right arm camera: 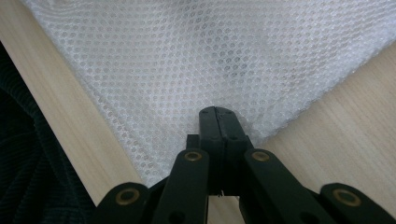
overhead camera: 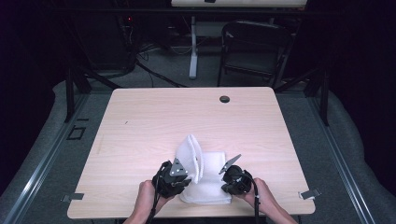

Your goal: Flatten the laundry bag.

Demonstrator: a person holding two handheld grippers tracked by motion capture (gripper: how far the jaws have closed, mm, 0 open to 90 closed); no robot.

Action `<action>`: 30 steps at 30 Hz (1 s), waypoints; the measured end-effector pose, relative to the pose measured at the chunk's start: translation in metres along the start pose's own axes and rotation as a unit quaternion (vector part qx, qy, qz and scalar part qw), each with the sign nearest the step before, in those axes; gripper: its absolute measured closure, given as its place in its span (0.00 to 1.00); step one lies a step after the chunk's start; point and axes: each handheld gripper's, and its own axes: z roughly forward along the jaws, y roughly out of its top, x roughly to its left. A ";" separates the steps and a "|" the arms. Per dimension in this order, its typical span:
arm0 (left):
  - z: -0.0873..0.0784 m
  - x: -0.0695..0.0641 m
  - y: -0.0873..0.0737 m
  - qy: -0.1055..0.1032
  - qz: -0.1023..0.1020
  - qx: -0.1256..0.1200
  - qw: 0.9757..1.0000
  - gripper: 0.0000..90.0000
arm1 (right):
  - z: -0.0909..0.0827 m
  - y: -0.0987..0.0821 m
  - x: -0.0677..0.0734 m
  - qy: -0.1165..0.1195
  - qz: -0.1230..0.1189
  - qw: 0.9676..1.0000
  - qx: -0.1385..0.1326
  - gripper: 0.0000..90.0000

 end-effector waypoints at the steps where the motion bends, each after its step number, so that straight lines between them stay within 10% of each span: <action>1: -0.001 0.000 -0.001 0.000 -0.003 -0.002 1.000 0.89 | 0.000 0.000 0.000 0.000 0.000 1.000 0.000 1.00; 21: -0.023 0.024 -0.023 -0.001 -0.046 0.012 0.999 0.82 | -0.001 -0.002 -0.005 -0.003 0.001 1.000 -0.003 1.00; 30: -0.037 0.046 -0.044 -0.012 -0.082 0.016 0.996 0.35 | -0.002 -0.003 -0.007 -0.002 0.002 1.000 -0.002 1.00</action>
